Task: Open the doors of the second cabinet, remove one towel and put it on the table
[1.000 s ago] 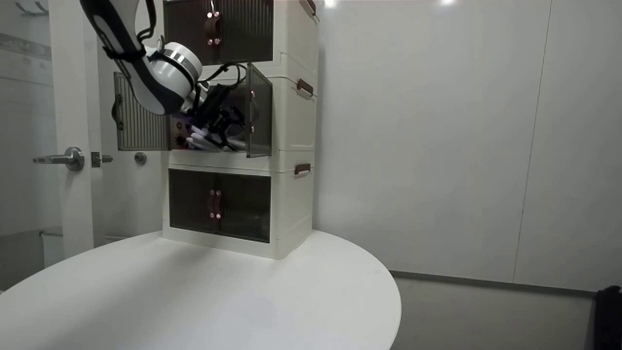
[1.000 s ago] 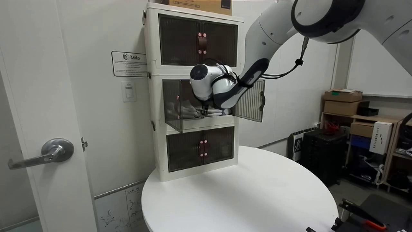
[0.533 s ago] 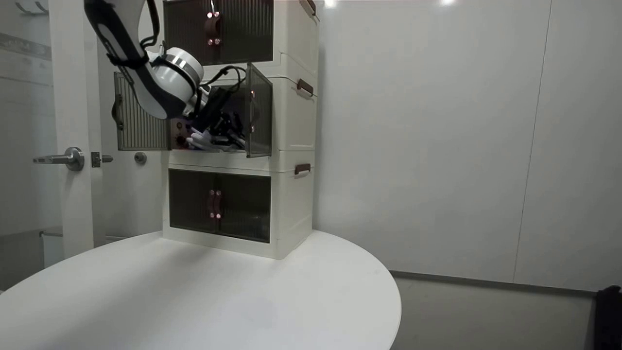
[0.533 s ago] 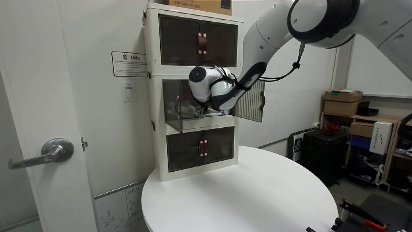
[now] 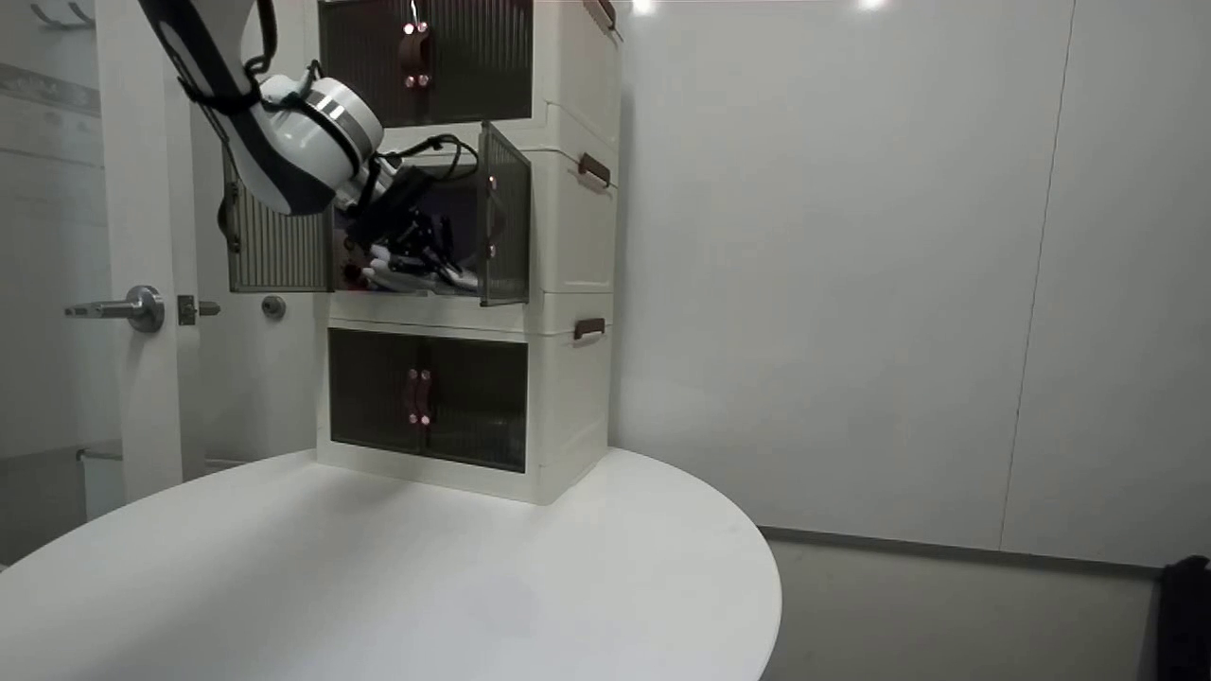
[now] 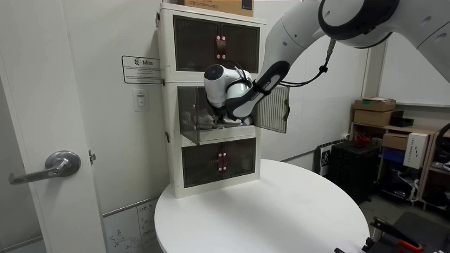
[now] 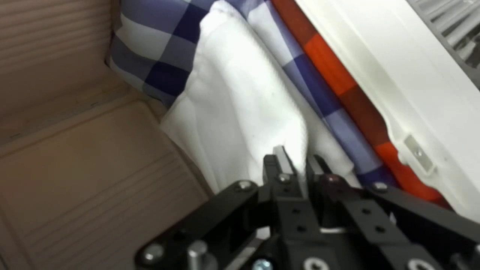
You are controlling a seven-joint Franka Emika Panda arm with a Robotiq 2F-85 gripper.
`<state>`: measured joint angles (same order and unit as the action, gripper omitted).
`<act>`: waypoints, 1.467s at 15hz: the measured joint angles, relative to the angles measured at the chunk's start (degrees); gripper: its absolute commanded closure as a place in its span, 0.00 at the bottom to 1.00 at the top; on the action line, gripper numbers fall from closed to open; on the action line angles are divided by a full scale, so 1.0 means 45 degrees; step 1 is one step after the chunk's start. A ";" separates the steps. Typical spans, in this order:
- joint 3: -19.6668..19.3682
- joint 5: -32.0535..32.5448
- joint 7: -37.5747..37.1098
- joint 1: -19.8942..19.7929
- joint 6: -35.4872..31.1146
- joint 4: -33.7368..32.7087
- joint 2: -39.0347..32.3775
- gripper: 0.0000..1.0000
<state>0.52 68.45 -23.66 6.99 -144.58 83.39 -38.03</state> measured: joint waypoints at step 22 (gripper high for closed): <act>0.0892 -0.5500 0.1833 -0.0022 -0.1604 0.7976 0.6633 0.98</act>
<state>4.53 43.70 -15.41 6.90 -151.80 119.28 -8.19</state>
